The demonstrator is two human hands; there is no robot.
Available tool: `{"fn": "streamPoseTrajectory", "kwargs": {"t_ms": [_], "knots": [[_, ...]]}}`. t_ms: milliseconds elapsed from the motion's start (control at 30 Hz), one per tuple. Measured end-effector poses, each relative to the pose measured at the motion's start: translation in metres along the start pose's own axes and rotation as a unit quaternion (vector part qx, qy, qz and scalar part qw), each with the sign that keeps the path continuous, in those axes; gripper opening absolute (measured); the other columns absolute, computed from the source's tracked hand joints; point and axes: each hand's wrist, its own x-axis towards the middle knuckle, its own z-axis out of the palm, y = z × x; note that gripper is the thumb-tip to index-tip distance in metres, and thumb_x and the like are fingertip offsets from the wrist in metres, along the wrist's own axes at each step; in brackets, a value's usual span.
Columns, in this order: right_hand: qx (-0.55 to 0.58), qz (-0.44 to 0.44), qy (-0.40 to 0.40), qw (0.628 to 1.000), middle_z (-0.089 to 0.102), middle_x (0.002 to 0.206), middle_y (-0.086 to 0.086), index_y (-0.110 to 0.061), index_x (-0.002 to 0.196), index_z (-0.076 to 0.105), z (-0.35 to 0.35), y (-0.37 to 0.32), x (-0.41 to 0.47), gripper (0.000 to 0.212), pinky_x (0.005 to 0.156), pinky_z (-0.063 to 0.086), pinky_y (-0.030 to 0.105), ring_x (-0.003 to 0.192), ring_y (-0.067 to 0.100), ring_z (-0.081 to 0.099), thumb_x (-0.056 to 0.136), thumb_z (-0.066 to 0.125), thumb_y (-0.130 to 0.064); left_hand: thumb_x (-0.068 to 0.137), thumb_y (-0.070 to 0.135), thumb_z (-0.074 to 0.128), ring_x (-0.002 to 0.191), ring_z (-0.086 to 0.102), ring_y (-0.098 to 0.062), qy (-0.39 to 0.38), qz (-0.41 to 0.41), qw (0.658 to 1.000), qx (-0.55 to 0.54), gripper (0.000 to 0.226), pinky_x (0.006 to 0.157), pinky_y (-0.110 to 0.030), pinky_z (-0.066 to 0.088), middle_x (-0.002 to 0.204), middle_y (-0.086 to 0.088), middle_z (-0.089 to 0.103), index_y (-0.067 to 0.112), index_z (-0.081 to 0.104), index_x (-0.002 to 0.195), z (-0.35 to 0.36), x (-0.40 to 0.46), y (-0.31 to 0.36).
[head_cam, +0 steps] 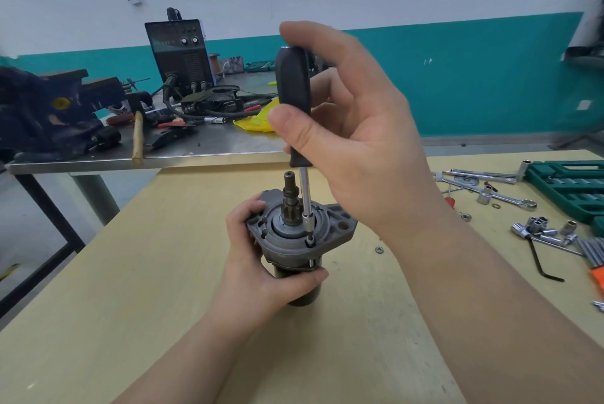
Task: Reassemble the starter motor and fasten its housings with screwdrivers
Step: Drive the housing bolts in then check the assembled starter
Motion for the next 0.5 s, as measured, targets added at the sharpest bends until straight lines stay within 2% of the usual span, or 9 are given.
{"fn": "streamPoseTrajectory", "kwargs": {"t_ms": [100,200,267,333,400,467,500], "knots": [[0.027,0.001,0.0,1.0,0.066,0.088,0.001,-0.03,0.14,0.058,-0.001,0.0015,0.0,0.037,0.075,0.063,0.055,0.081,0.034,0.068,0.105,0.064,-0.018,0.053,0.034,0.1,0.135,0.06,-0.015,0.001,0.002,1.0,0.0,0.105,0.105,-0.021,0.05,0.153,0.005,0.046,0.05,0.036,0.134,0.0,-0.0002,0.0005],[0.058,0.018,0.001,0.998,0.07,0.101,0.016,-0.026,0.14,0.057,-0.0016,0.0,-0.0009,0.036,0.077,0.064,0.036,0.085,0.037,0.071,0.108,0.055,-0.011,0.054,0.034,0.1,0.135,0.06,-0.016,0.001,0.005,1.0,0.002,0.105,0.106,-0.021,0.05,0.152,0.004,0.047,0.049,0.035,0.135,0.0003,-0.0006,0.0],[0.048,0.024,0.008,0.999,0.071,0.098,0.01,-0.028,0.138,0.057,-0.0012,-0.001,-0.001,0.039,0.077,0.065,0.041,0.079,0.032,0.073,0.106,0.059,-0.008,0.054,0.033,0.1,0.136,0.06,-0.018,-0.001,0.002,1.0,0.002,0.106,0.107,-0.025,0.051,0.154,0.002,0.046,0.048,0.035,0.135,0.0005,-0.0006,-0.0005],[0.025,0.018,0.016,0.999,0.069,0.092,-0.005,-0.031,0.136,0.057,-0.0001,-0.001,-0.0007,0.042,0.077,0.065,0.05,0.077,0.029,0.072,0.102,0.067,-0.009,0.053,0.034,0.1,0.136,0.059,-0.018,0.002,0.001,1.0,0.006,0.106,0.107,-0.024,0.051,0.155,0.001,0.045,0.049,0.035,0.135,0.0005,-0.0005,-0.0009],[0.013,0.007,0.017,1.0,0.066,0.088,-0.017,-0.033,0.134,0.058,0.0,-0.0013,0.0004,0.042,0.075,0.063,0.053,0.078,0.027,0.069,0.1,0.072,-0.013,0.053,0.035,0.1,0.136,0.059,-0.017,0.004,-0.001,1.0,0.005,0.105,0.107,-0.024,0.051,0.154,0.003,0.045,0.05,0.035,0.135,0.0004,-0.0004,-0.0011],[0.031,0.006,0.016,0.999,0.066,0.09,-0.016,-0.029,0.136,0.06,-0.0011,-0.0011,0.0006,0.036,0.073,0.064,0.046,0.082,0.032,0.068,0.104,0.067,-0.016,0.053,0.034,0.1,0.137,0.058,-0.02,0.005,-0.004,1.0,0.003,0.106,0.109,-0.03,0.052,0.155,0.003,0.045,0.049,0.035,0.136,0.0002,-0.0006,-0.0017],[0.043,0.011,0.015,0.999,0.067,0.093,-0.009,-0.027,0.138,0.06,-0.0018,-0.0008,0.0004,0.034,0.073,0.063,0.039,0.086,0.034,0.068,0.106,0.062,-0.015,0.053,0.033,0.1,0.138,0.057,-0.02,0.005,-0.004,1.0,0.003,0.106,0.11,-0.034,0.052,0.156,0.003,0.045,0.048,0.035,0.136,0.0002,-0.0008,-0.0019]]}}
